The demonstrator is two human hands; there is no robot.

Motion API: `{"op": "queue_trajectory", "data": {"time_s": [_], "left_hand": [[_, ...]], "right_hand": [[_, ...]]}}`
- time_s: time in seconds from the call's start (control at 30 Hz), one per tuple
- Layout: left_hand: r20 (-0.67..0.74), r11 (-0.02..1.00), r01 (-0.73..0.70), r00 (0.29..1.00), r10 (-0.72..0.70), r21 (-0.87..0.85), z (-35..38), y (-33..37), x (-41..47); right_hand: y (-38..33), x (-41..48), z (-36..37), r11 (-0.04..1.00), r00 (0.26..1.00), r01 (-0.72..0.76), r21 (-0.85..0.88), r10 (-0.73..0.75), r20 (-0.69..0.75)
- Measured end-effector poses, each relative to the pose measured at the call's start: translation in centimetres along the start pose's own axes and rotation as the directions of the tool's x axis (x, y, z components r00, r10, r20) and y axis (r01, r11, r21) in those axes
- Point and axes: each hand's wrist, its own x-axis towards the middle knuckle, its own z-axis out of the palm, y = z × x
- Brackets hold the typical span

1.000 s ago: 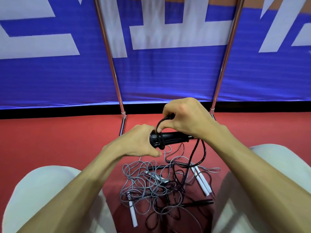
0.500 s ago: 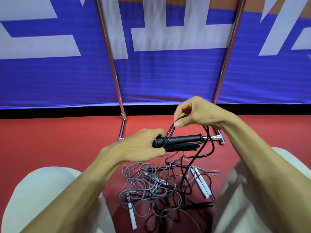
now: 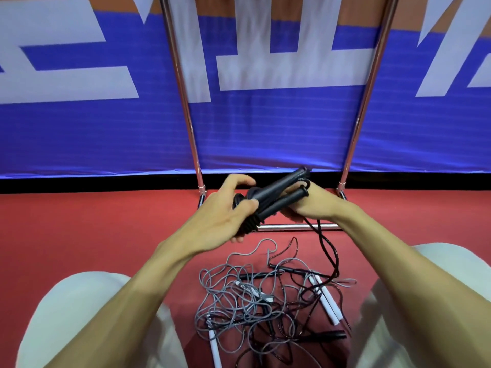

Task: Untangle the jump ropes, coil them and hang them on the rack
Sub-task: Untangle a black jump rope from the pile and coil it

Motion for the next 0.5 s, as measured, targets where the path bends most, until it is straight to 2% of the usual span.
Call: {"op": "queue_trajectory", "data": {"time_s": [0.13, 0.2, 0.3, 0.37, 0.5], "left_hand": [[-0.085, 1.000, -0.019, 0.996, 0.021, 0.022, -0.3, -0.3, 0.2], [-0.120, 0.999, -0.042, 0.992, 0.041, -0.003, -0.5, -0.6, 0.6], [-0.163, 1.000, -0.004, 0.987, 0.006, 0.009, -0.6, -1.0, 1.1], [-0.189, 0.998, 0.048, 0.981, -0.042, 0.026, -0.7, -1.4, 1.3], [-0.186, 0.969, 0.081, 0.982, -0.038, 0.233, -1.1, -2.3, 1.8]], "right_hand": [[-0.5, 0.0, 1.4, 0.984, 0.975, -0.163, -0.069, 0.171, 0.145], [-0.7, -0.2, 1.4, 0.965, 0.947, -0.205, -0.164, 0.238, 0.215], [-0.8, -0.5, 1.0, 0.901, 0.907, -0.196, -0.388, 0.317, 0.278], [-0.9, -0.6, 1.0, 0.857, 0.880, -0.189, -0.479, 0.364, 0.305], [-0.9, -1.1, 1.2, 0.795, 0.874, -0.087, -0.600, 0.350, 0.337]]}}
